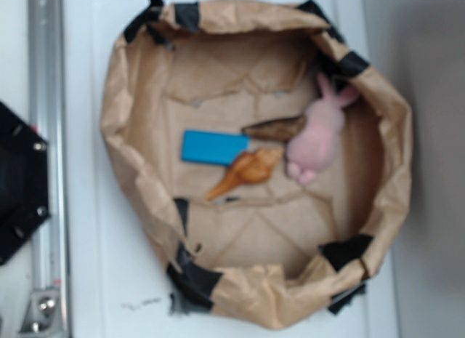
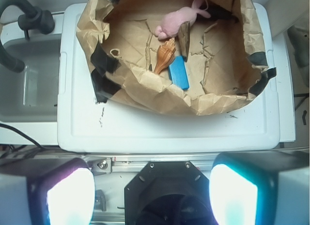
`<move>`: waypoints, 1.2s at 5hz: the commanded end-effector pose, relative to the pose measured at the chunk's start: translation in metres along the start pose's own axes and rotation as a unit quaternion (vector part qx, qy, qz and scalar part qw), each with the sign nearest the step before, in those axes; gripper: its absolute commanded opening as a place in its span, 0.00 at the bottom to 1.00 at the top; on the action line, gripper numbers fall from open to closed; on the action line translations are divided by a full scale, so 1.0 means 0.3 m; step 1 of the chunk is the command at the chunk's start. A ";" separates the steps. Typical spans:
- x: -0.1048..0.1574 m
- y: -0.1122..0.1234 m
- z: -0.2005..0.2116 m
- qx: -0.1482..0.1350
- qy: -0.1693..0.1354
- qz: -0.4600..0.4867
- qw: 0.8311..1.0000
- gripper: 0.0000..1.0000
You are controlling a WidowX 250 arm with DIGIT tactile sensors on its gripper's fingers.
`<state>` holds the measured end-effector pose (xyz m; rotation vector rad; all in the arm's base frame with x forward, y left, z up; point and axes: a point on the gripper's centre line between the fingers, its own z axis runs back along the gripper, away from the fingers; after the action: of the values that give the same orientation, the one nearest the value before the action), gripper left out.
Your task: Grab the shell.
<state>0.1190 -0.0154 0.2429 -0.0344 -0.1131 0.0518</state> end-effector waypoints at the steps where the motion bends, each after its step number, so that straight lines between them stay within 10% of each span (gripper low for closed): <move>1: 0.000 0.000 0.000 0.000 0.000 0.000 1.000 1.00; 4: 0.350 0.139 -0.316 -0.033 -0.069 0.174 0.982 1.00; 5: 0.358 0.175 -0.489 -0.037 0.002 0.176 0.984 1.00; 6: 0.373 0.175 -0.592 -0.028 0.010 0.168 0.985 1.00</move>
<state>0.2466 0.0321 0.0696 -0.1127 -0.0481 0.3920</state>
